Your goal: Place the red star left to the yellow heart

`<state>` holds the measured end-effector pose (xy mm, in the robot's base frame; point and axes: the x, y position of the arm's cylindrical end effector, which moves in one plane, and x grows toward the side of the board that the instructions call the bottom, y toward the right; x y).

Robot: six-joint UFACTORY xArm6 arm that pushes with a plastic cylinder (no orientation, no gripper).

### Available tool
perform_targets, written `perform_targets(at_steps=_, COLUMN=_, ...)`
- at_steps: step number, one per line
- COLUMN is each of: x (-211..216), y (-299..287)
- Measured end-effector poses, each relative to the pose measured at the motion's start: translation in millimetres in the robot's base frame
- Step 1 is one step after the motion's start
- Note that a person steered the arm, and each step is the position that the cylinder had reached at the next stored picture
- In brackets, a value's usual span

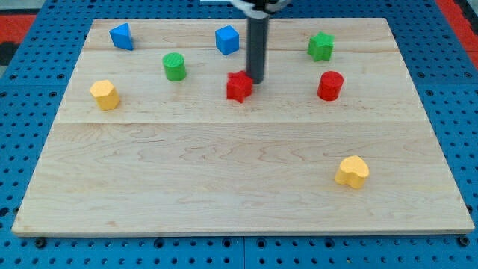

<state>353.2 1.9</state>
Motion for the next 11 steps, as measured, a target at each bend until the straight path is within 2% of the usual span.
perform_targets(at_steps=1, x=15, y=-36)
perform_targets(at_steps=3, x=12, y=-46)
perform_targets(at_steps=5, x=-26, y=-66)
perform_targets(at_steps=6, x=-18, y=-79)
perform_targets(at_steps=7, x=17, y=-75)
perform_targets(at_steps=8, x=57, y=-47)
perform_targets(at_steps=10, x=136, y=-40)
perform_targets(at_steps=11, x=143, y=-49)
